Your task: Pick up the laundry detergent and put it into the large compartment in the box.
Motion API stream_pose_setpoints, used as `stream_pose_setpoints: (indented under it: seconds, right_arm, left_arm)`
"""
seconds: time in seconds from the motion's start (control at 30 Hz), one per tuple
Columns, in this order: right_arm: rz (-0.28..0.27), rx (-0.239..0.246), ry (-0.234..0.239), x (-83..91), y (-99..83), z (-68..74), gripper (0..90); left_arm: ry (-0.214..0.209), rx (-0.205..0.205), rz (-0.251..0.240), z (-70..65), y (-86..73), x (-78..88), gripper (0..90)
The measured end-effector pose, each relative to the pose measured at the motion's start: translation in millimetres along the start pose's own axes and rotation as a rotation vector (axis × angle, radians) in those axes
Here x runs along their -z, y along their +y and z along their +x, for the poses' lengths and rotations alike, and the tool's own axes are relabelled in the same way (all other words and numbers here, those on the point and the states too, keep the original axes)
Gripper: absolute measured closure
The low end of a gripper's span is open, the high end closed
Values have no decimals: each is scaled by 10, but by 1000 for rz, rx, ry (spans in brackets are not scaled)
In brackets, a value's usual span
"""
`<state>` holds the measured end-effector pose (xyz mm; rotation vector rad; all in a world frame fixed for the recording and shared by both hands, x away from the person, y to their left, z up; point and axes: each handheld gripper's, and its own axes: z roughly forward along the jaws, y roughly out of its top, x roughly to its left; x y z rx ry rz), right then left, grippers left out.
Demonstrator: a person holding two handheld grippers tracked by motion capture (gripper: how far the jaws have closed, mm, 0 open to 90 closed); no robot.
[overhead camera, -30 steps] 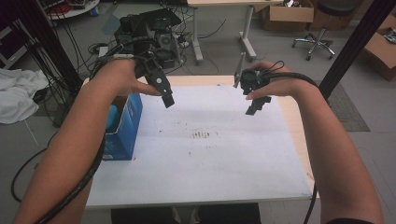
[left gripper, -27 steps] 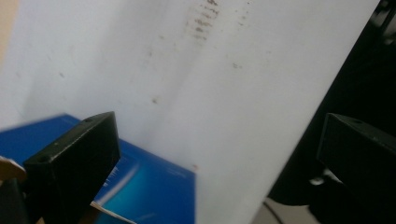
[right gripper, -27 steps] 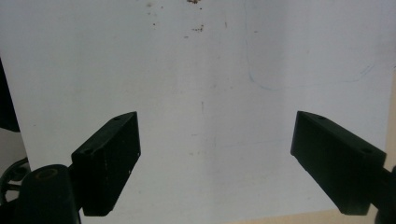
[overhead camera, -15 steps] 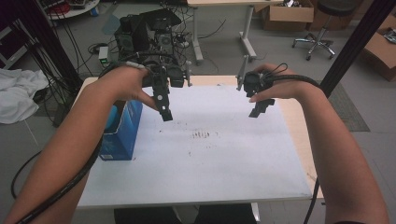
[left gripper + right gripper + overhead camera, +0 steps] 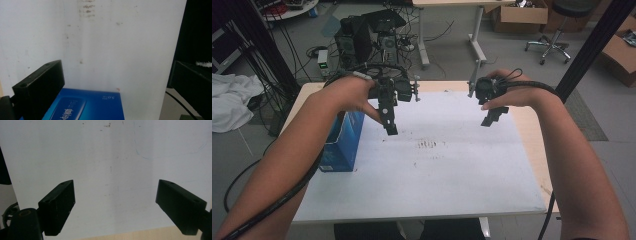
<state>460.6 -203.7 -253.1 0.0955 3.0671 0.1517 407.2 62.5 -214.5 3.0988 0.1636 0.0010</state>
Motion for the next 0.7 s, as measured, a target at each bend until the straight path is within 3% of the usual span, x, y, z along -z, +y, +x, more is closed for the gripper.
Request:
stream_pose_setpoints:
  seconds: [0.7]
  right_arm:
    - [5, 7, 1, -38, 50, 0, 161]
  left_arm:
    - [-9, -1, 1, 18, 16, -39, 1]
